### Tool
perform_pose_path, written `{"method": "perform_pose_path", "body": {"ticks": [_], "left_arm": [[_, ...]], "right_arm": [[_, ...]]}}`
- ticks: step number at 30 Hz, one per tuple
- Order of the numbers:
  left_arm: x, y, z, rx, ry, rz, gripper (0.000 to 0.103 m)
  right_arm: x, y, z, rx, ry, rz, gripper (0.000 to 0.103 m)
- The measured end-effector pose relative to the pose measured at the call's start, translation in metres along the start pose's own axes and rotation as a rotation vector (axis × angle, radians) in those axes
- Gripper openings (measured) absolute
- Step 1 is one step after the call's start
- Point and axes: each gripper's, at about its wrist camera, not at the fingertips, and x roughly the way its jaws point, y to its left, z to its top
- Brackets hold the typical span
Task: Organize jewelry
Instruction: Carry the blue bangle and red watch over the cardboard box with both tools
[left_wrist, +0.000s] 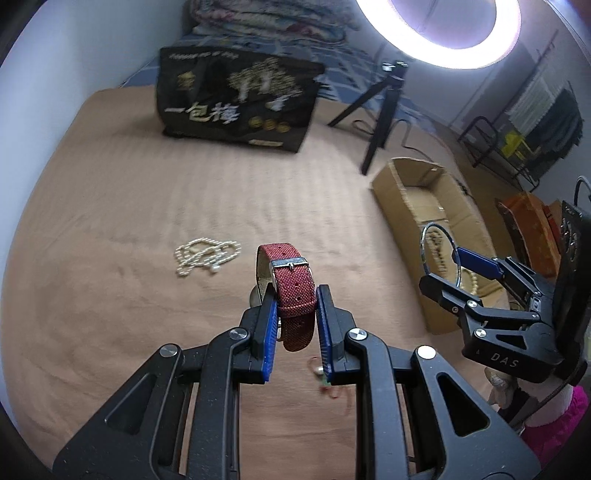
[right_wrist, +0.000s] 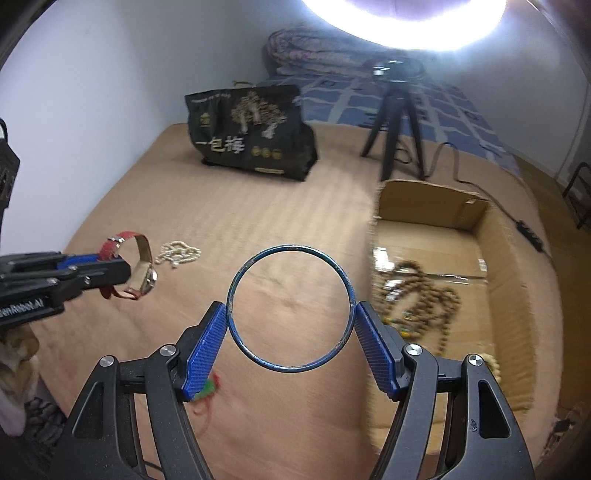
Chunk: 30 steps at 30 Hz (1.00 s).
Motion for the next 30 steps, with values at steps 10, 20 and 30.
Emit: {"method": "perform_pose_path", "body": {"ticks": [10, 20, 30], "left_arm": [[0.01, -0.053, 0.019, 0.058, -0.027, -0.061, 0.018], [0.036, -0.119, 0.045, 0.156, -0.029, -0.096, 0.018], [0.076, -0.168, 0.069, 0.196, -0.02, -0.097, 0.018]], "right_arm": [[-0.025, -0.062, -0.018, 0.083, 0.0, -0.064, 0.07], [-0.028, -0.092, -0.027, 0.117, 0.015, -0.114, 0.07], [-0.026, -0.111, -0.035, 0.149, 0.031, -0.133, 0.07]]}}
